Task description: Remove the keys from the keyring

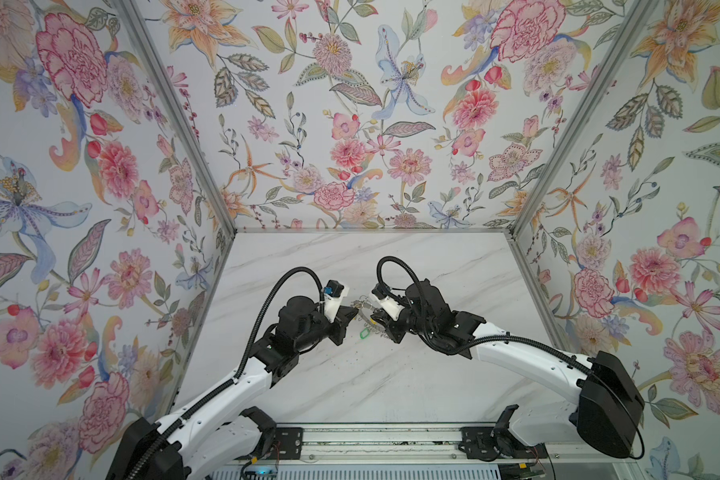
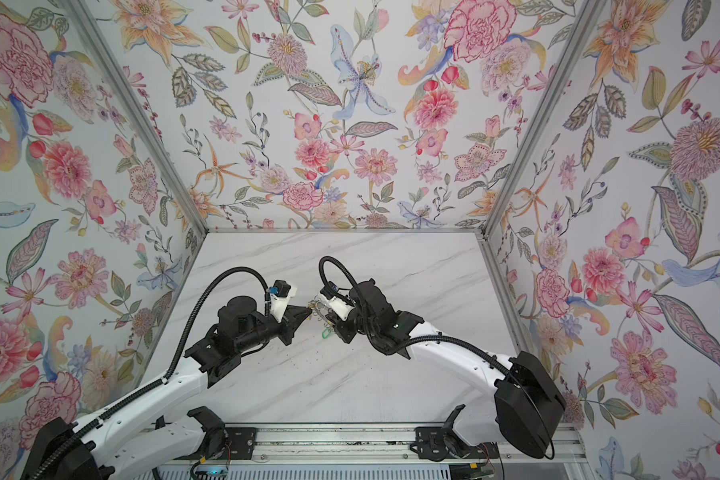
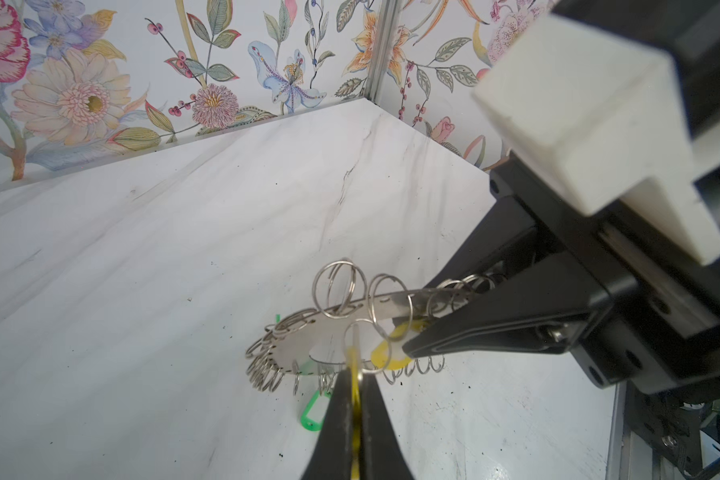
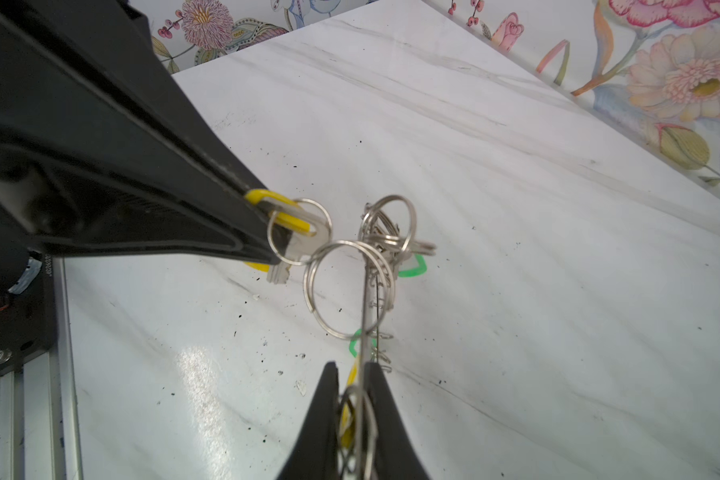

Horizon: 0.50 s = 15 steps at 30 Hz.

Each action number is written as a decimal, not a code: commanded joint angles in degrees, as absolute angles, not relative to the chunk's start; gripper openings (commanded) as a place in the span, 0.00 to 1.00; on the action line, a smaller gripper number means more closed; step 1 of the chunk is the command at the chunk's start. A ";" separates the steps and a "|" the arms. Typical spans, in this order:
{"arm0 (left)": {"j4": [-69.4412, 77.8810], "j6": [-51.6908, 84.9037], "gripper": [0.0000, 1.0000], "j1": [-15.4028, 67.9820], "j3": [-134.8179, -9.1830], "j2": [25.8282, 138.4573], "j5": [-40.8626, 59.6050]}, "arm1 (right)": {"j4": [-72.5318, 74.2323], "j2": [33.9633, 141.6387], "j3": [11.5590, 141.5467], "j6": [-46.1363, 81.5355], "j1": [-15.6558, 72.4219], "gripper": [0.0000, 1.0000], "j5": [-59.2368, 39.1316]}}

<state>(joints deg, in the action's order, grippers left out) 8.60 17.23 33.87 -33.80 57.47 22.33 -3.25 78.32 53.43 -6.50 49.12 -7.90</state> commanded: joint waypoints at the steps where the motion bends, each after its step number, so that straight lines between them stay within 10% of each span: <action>1: 10.00 18.46 0.00 32.40 -34.23 56.13 19.59 | -6.17 76.50 52.18 -8.59 48.70 0.09 0.25; 15: 11.70 18.78 0.00 32.39 -34.28 55.97 22.95 | -12.88 78.34 57.48 -3.36 41.56 0.40 -27.26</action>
